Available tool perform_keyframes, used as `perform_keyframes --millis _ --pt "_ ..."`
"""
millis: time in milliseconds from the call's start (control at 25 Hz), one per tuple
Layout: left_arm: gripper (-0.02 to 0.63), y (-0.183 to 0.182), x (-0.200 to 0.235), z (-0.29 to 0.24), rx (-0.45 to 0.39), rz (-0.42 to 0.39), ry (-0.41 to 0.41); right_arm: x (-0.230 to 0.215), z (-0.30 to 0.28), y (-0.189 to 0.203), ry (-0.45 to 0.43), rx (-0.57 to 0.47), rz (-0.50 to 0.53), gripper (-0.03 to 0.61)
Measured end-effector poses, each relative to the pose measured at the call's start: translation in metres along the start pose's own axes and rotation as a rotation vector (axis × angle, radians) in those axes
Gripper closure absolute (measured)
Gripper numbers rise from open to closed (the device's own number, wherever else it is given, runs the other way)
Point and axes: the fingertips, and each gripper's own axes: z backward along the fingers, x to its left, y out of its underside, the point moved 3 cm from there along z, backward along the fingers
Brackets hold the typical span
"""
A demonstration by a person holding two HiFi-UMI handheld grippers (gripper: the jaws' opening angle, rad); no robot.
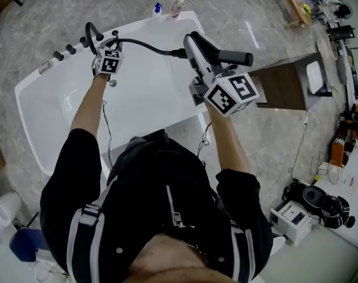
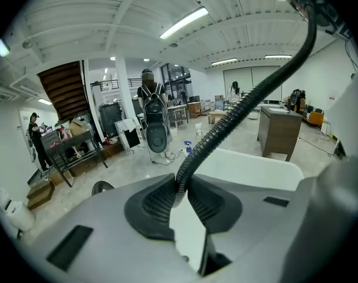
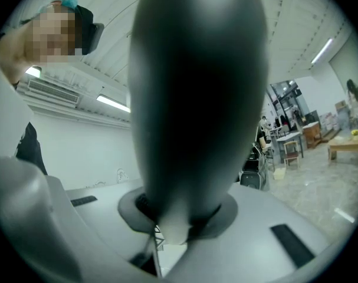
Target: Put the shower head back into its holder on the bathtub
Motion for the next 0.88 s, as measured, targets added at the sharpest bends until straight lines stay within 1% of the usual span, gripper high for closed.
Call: perform_keyframes --millis 160,560,680,880 --pt "0.534 0.008 -0.010 -0.003 0.015 -0.016 0.021 0.012 0.002 -0.012 -0.027 -0.039 0.009 0.500" --pt "0.532 0.029 -0.035 -0.006 0.067 -0.036 0.085 0.024 0.000 -0.023 -0.054 -0.061 0.002 0.500" --pt "0.502 0.039 -0.036 -0.004 0.080 -0.035 0.091 0.029 -0.003 -0.023 -0.068 -0.060 -0.002 0.500" --pt "0.494 0.050 -0.042 0.006 0.084 -0.028 0.085 0.033 -0.005 -0.021 -0.080 -0.052 -0.012 0.500"
